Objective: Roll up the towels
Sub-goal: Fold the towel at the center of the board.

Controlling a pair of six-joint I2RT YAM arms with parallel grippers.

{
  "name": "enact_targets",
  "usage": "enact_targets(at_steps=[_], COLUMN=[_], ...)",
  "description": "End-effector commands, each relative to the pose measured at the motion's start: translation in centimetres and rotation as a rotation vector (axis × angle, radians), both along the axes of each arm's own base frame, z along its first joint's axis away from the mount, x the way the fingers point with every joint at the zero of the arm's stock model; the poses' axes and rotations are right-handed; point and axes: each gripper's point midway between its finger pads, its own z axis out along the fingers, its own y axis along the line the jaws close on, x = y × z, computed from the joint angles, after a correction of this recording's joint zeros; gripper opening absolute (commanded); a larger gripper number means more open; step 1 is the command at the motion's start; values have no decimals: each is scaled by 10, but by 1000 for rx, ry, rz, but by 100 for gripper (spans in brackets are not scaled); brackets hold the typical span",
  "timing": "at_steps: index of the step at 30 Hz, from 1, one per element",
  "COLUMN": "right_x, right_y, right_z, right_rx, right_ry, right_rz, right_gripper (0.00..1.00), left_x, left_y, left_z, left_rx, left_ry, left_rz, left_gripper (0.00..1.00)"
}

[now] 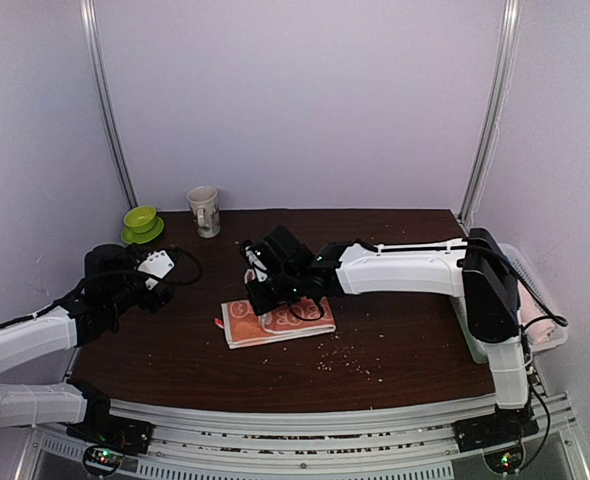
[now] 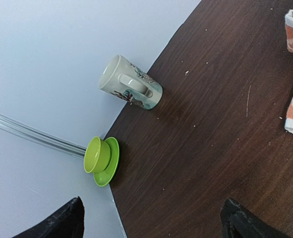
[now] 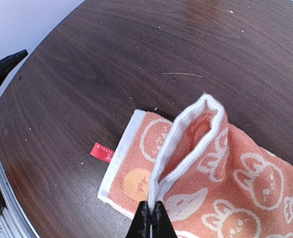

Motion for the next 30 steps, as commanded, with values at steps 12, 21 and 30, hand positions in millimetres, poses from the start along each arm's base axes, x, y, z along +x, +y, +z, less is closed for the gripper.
enact_targets(at_steps=[12, 21, 30], right_x=[-5, -1, -16], right_y=[-12, -24, -9], right_z=[40, 64, 28], right_rx=[-2, 42, 7], right_ry=[-54, -88, -8], right_rz=[68, 64, 177], right_gripper=[0, 0, 0], left_x=[3, 3, 3], left_y=[0, 1, 1], left_z=[4, 4, 4], left_rx=[-11, -10, -9], left_ry=[-25, -27, -26], left_rz=[2, 5, 6], left_gripper=[98, 98, 98])
